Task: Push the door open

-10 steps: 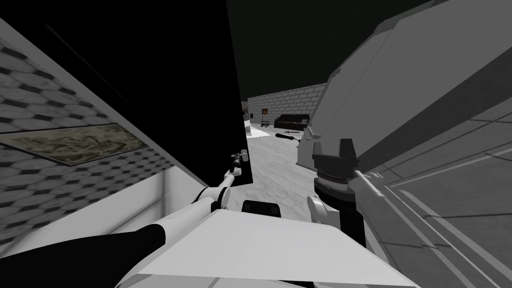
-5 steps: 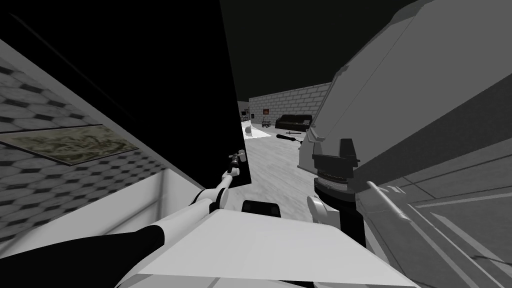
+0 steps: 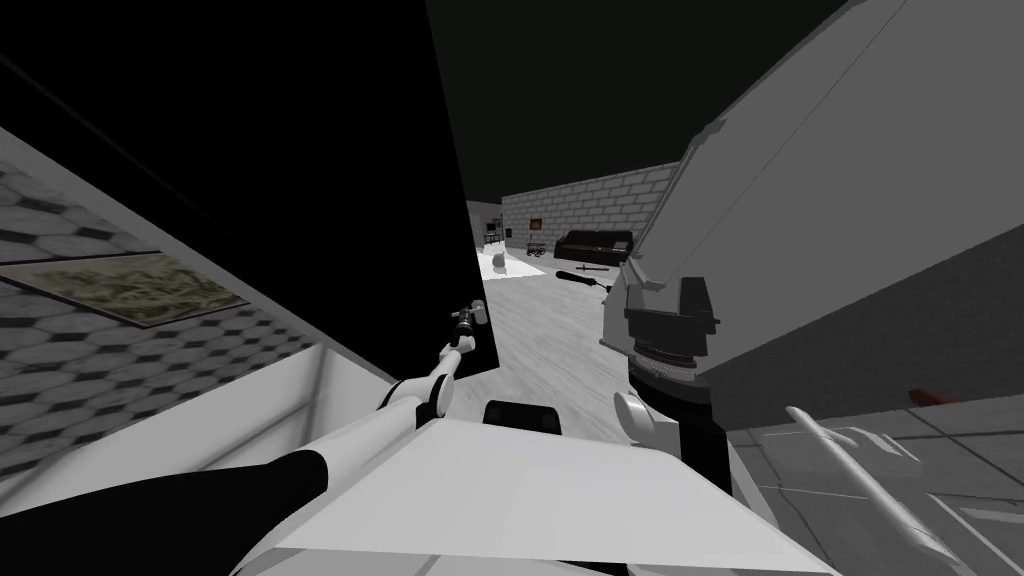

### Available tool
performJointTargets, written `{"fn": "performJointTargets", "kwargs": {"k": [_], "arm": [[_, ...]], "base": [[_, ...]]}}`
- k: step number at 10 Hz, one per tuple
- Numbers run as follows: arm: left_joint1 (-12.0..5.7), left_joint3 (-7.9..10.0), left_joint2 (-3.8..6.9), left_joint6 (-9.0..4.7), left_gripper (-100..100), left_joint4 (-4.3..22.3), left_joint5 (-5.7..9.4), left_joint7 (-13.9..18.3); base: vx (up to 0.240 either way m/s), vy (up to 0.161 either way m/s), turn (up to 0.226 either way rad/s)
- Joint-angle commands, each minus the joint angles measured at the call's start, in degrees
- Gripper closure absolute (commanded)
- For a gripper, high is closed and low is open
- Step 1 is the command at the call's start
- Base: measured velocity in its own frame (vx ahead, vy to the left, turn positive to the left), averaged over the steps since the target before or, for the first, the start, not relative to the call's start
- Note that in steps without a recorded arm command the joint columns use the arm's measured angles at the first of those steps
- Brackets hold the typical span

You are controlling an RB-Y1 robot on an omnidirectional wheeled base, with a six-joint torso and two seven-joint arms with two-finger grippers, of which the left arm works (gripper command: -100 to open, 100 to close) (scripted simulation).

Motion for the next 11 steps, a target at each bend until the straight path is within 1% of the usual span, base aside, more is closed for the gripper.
{"fn": "performJointTargets", "kwargs": {"k": [1,5,6,7,9,10,11], "arm": [[-0.16,1.34,0.68,-0.1,100,-0.1,0.44,-0.8],[0.16,3.56,1.75,-0.24,100,0.0,1.31,-1.6],[0.16,3.56,1.75,-0.24,100,0.0,1.31,-1.6],[0.26,4.29,2.1,-0.28,100,0.1,1.6,-1.9],[0.36,4.96,2.42,-0.33,100,0.2,1.86,-2.2],[0.7,4.68,2.35,-0.53,100,0.5,1.74,-1.9],[0.87,5.77,2.9,-0.62,100,0.5,2.19,-2.4]], "base": [[0.206,-0.111,0.091],[0.179,-0.082,0.067],[0.131,-0.046,0.037],[0.11,-0.065,0.046],[0.167,-0.073,0.053],[0.074,-0.035,0.052],[0.14,-0.013,0.048]]}}
